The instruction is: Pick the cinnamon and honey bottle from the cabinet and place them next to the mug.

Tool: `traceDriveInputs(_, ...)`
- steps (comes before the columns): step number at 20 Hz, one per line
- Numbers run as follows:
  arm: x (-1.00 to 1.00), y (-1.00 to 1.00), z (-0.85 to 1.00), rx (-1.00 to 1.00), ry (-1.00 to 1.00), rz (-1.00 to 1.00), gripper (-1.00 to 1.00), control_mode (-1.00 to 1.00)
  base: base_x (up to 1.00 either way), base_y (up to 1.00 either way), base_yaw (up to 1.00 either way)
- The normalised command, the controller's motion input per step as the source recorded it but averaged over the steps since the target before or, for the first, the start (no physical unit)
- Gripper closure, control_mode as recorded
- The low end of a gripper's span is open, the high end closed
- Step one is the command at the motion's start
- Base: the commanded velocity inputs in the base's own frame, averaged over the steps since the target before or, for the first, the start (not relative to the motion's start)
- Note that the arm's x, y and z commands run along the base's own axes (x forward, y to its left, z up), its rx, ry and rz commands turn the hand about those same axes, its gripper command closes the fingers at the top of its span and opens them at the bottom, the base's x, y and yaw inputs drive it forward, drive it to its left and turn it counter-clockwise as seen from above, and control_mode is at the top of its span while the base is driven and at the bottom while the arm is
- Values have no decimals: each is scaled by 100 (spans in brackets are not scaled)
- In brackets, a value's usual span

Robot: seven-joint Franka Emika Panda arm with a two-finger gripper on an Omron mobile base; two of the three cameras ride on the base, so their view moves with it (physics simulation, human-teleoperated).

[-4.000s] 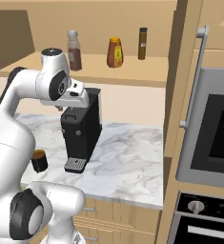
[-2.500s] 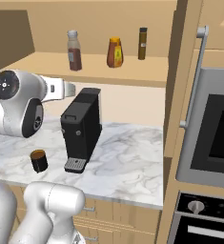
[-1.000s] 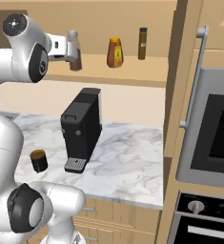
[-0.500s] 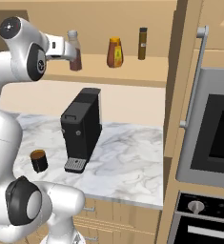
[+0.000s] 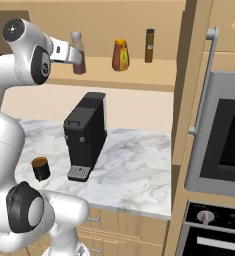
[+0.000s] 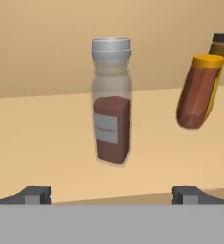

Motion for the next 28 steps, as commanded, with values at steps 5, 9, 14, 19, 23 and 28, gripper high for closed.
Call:
traceDriveInputs(5, 0, -24, 0, 9, 0, 8, -100, -100, 0, 0, 0)
traceDriveInputs(9, 2, -12, 0, 1, 0, 10, -100, -100, 0, 0, 0)
traceDriveInputs(14, 11, 8, -2, 0, -1, 1, -100, -100, 0, 0, 0)
traceDriveInputs(19, 17, 23, -4, 0, -1, 0, -100, -100, 0, 0, 0)
traceDriveInputs(23, 15, 14, 0, 0, 0, -2, -100, -100, 0, 0, 0)
traceDriveInputs(28, 6, 0, -2, 0, 0, -10, -100, -100, 0, 0, 0)
